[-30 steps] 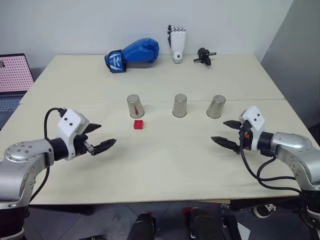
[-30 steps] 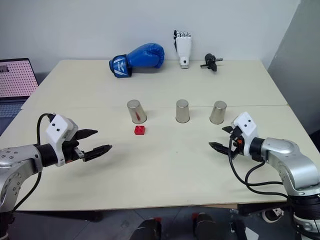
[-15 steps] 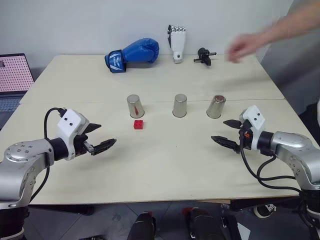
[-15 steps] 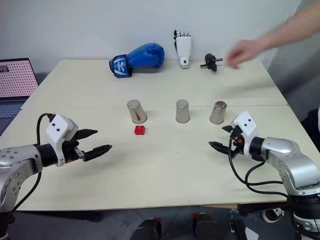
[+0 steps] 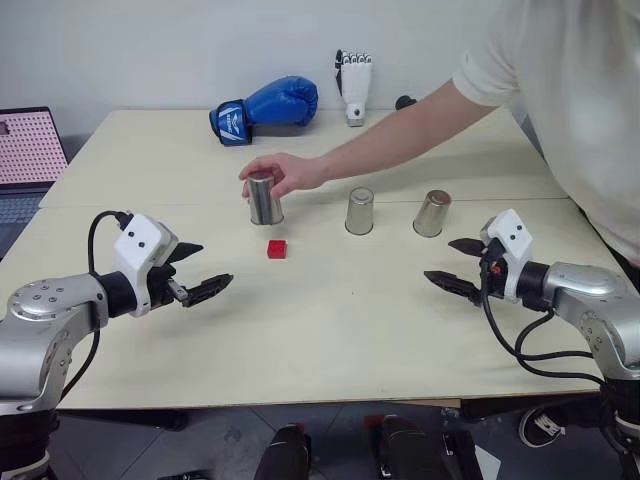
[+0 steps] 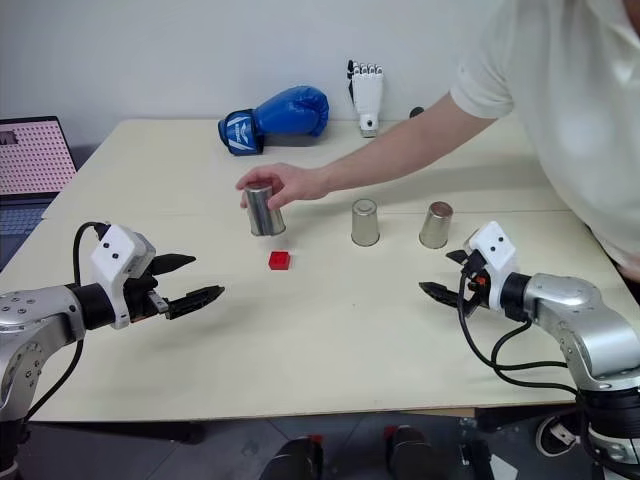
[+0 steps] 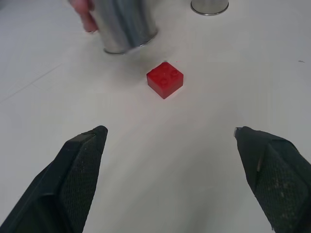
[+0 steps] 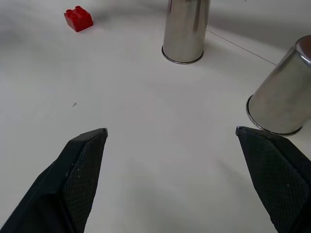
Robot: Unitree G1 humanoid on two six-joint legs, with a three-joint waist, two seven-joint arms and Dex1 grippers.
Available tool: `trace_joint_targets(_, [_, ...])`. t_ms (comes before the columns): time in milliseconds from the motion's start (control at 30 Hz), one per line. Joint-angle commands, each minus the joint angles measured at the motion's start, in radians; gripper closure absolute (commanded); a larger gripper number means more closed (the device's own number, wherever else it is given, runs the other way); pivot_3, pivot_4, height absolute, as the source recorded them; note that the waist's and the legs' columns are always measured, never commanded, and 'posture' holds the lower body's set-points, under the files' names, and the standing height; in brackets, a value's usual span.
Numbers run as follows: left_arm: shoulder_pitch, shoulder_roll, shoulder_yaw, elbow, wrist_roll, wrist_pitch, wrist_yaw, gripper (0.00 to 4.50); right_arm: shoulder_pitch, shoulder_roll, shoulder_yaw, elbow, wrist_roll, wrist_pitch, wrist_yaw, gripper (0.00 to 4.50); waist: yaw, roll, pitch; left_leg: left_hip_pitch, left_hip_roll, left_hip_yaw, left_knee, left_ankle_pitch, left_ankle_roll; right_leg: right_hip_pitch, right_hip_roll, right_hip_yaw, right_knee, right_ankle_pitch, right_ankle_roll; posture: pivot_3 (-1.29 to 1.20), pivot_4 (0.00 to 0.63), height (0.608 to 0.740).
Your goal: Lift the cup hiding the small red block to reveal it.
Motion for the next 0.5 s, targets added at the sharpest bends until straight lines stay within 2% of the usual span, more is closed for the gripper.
trace_joint_targets(33, [-0.02, 0.017, 0.006, -0.001, 0.007, -0.022, -0.007, 0.03, -0.014, -0.014, -0.032, -0.036, 0.005, -0.002, -0.003, 0.0, 0.0, 0.0, 0.0, 0.0, 0.0, 0.0, 0.0, 0.0, 0.0, 0.0, 0.0, 0.0, 0.0, 0.0, 0.0, 0.0, 0.15, 0.74])
trace_joint_targets(500, [-0.029, 0.018, 0.002, 0.018, 0.017, -0.037, -0.013, 0.03, -0.032, -0.013, -0.021, -0.019, -0.003, -0.009, 0.005, 0.0, 0.0, 0.0, 0.0, 0.0, 0.0, 0.0, 0.0, 0.0, 0.0, 0.0, 0.0, 0.0, 0.0, 0.0, 0.0, 0.0, 0.15, 0.74])
